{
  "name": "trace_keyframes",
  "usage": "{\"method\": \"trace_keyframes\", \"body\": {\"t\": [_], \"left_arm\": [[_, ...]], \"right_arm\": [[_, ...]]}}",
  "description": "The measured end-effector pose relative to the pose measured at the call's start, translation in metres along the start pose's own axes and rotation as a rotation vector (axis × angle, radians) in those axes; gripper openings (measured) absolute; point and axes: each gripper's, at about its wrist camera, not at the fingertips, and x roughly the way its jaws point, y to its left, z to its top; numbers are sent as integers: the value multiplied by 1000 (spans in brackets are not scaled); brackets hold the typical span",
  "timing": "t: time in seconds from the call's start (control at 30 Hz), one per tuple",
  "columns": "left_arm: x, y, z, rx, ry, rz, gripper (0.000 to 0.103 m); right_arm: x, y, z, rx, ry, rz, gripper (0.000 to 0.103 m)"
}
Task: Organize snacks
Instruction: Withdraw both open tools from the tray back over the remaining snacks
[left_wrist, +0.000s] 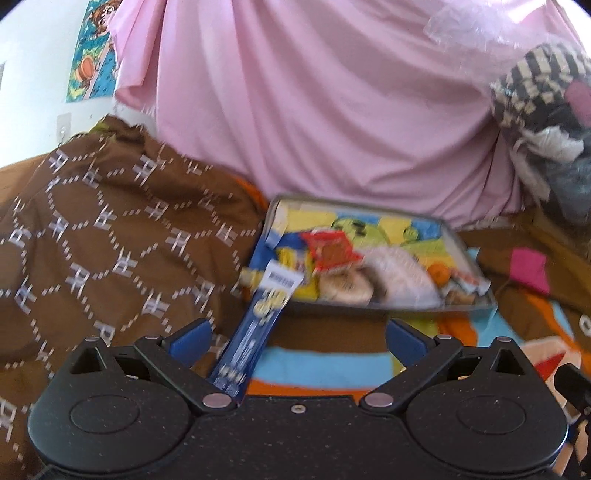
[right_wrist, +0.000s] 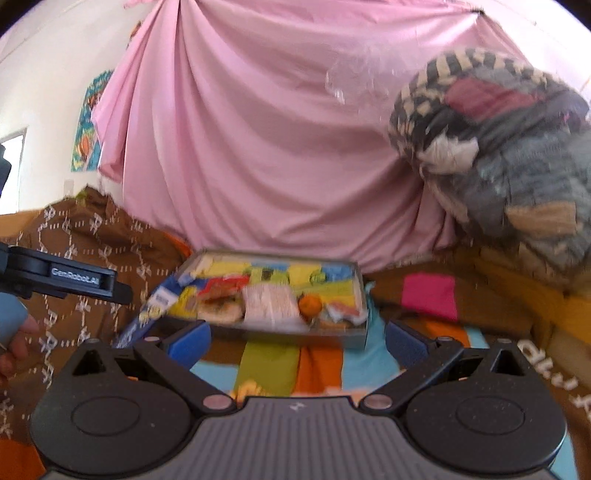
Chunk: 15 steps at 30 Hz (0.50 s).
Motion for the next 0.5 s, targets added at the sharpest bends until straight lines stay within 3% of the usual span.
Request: {"method": "trace_keyframes", "body": {"t": [0.5], "left_arm": [[-2,30,-68,-12,181,97,99]], "right_arm": [[8,9,-52,76,307,101,103]]}}
